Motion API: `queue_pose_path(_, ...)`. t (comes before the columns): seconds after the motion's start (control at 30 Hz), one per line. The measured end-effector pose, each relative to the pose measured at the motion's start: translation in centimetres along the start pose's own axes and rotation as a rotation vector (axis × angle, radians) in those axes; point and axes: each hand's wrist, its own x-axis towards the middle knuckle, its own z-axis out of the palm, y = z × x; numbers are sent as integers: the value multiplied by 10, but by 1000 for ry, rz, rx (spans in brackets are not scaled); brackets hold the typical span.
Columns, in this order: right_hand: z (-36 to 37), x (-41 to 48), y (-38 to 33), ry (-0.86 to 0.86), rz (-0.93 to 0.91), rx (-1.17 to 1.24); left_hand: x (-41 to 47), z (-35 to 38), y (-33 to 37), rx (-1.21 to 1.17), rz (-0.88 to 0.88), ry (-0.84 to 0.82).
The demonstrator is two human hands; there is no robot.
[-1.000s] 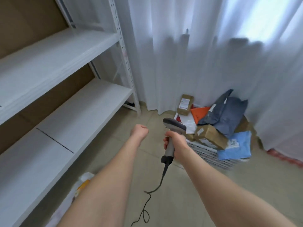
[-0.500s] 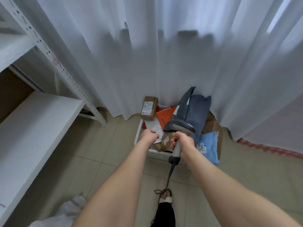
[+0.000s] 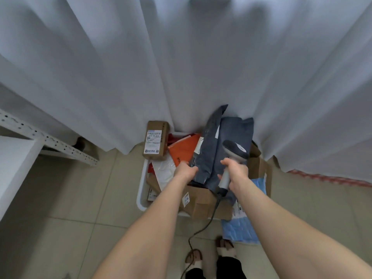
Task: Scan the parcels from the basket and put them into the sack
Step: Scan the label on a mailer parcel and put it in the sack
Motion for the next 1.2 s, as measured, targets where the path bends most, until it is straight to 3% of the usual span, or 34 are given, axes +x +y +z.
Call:
queue_pose_path(0.3, 7, 143, -31, 118, -48, -158, 136, 41, 36, -156, -96, 57)
queue_pose_path(0.4, 7, 173, -31, 126, -39, -148, 163, 54, 42, -286, -151, -9)
queue_pose_path(0.53, 11, 180, -34, 67, 2, -163, 173, 58, 46, -275, -189, -102)
queue_pose_path(0.73, 20, 133, -61, 22, 2, -107, 131, 17, 73, -345, 36, -110)
queue_pose_path(0.93, 37, 40, -94, -59, -16, -64, 46, -44, 97, -59, 112, -142)
queue_pose_path(1.07, 47, -25, -108, -92, -71, -54, -5, -97, 99, -154, 160, 66)
queue_pose_path(1.2, 53, -81, -118, -105, -106, -84, -60, -167, 91, -396, 76, 287)
